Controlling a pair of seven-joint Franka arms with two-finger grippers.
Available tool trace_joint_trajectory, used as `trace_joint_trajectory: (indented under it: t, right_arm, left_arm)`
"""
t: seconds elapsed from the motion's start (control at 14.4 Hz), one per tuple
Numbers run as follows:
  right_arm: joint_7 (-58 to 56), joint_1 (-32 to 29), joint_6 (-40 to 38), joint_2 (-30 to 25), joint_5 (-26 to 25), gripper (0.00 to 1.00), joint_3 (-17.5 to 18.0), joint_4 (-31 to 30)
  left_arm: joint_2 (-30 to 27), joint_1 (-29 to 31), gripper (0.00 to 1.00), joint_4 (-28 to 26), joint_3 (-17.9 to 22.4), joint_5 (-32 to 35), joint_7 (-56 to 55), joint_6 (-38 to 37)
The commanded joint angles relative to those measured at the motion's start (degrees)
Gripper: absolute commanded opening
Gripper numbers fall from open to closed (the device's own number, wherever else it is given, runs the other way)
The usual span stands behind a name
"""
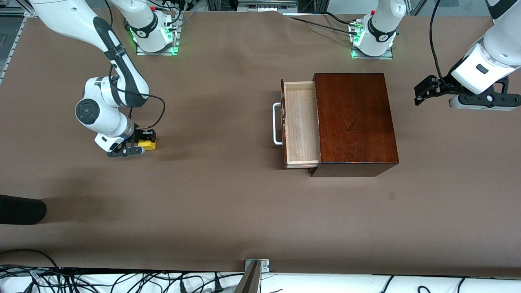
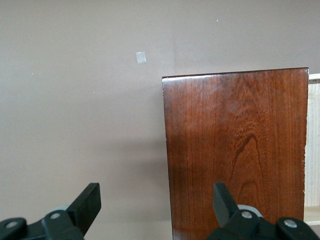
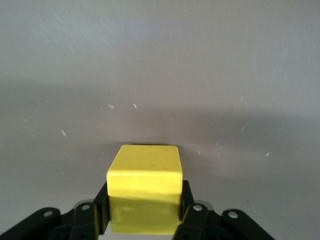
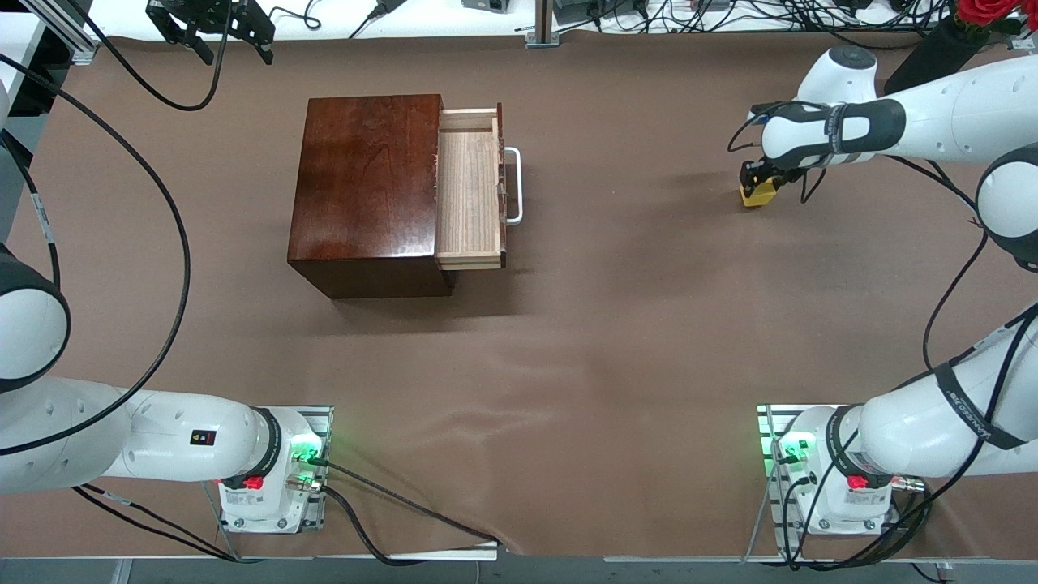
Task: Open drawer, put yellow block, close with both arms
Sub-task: 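Lower the right gripper and grasp the yellow cube, then lift the yellow cube with the right gripper and carry it over the drawer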
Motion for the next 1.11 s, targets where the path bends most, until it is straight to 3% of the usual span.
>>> trace_joint_trajectory:
  t: [0.0,0.14,0.35,0.56,0.76,1.04]
  right_arm:
    - [-1.13,0.27,-12.14,-2.03,0.35,0.00,3.63,8.73]
    - [-1.04,0.71,-24.36,-1.59,0.26,0.00,6.35,18.75]
    - [-1.22,5.61,-32.57,-1.33,0.18,0.00,7.78,27.82]
    - [-1.40,14.39,-32.94,-0.11,-0.08,0.00,7.78,31.88]
    - [-1.66,24.68,-33.91,4.20,-4.74,0.00,7.78,39.78]
    - [-4.82,34.00,-38.20,10.08,-5.10,0.00,7.78,52.16]
  left_arm:
    - [0.50,-0.11,1.00,1.96,-0.02,-0.16,1.01,-1.12]
    - [0.42,-0.19,1.00,1.96,-0.46,-0.16,0.84,-1.12]
    - [0.42,-0.19,1.00,2.31,-0.90,-0.16,0.75,-1.82]
    - [0.42,-0.19,1.00,2.31,-0.99,-0.16,0.75,-2.26]
    - [0.42,-0.19,1.00,2.31,-0.90,-0.16,0.75,-2.35]
    - [0.42,-0.19,1.00,2.57,-0.90,-0.16,0.75,-2.35]
